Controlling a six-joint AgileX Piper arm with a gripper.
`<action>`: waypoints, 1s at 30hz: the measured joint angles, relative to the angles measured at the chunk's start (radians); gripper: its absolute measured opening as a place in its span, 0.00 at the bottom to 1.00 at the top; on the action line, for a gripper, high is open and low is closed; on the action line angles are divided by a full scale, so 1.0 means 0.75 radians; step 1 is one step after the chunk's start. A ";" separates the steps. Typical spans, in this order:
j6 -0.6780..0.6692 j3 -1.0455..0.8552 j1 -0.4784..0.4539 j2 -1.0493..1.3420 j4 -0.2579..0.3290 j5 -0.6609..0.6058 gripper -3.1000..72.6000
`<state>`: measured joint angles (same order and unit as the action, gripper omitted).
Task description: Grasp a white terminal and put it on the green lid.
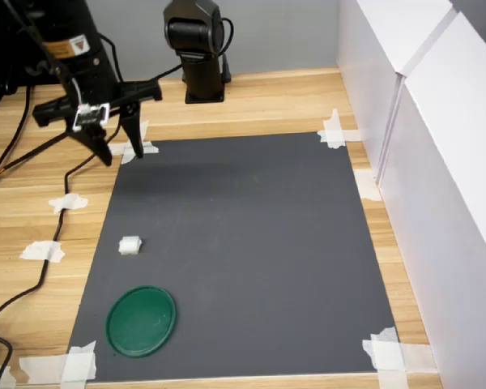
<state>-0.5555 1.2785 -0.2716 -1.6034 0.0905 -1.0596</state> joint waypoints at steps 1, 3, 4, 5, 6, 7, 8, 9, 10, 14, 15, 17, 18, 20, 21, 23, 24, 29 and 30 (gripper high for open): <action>0.001 0.021 0.000 -0.035 0.001 0.006 0.81; 0.017 0.052 0.000 -0.100 0.011 0.020 0.86; 0.031 0.067 0.000 -0.129 0.021 0.034 0.88; 0.048 0.081 0.000 -0.158 0.031 0.047 0.89; 0.064 0.092 0.000 -0.185 0.042 0.061 0.89; 0.078 0.100 0.000 -0.209 0.050 0.072 0.90; 0.085 0.106 0.000 -0.228 0.059 0.076 0.90; 0.089 0.109 0.000 -0.250 0.068 0.078 0.90; 0.092 0.112 0.000 -0.272 0.074 0.082 0.90; 0.095 0.117 0.000 -0.346 0.074 0.132 0.90; 0.095 0.117 0.000 -0.362 0.074 0.148 0.90; 0.095 0.117 0.000 -0.386 0.074 0.171 0.90; 0.095 0.118 0.000 -0.395 0.074 0.179 0.90; 0.095 0.118 0.000 -0.411 0.074 0.181 0.90; 0.095 0.118 0.000 -0.419 0.074 0.181 0.90; 0.095 0.118 0.000 -0.432 0.074 0.181 0.90; 0.095 0.118 0.000 -0.436 0.074 0.184 0.90; 0.078 0.120 0.000 -0.453 0.074 0.211 0.90; 0.074 0.121 0.000 -0.456 0.074 0.216 0.89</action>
<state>-0.4999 1.3692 -0.2716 -1.9451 0.1463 -0.8976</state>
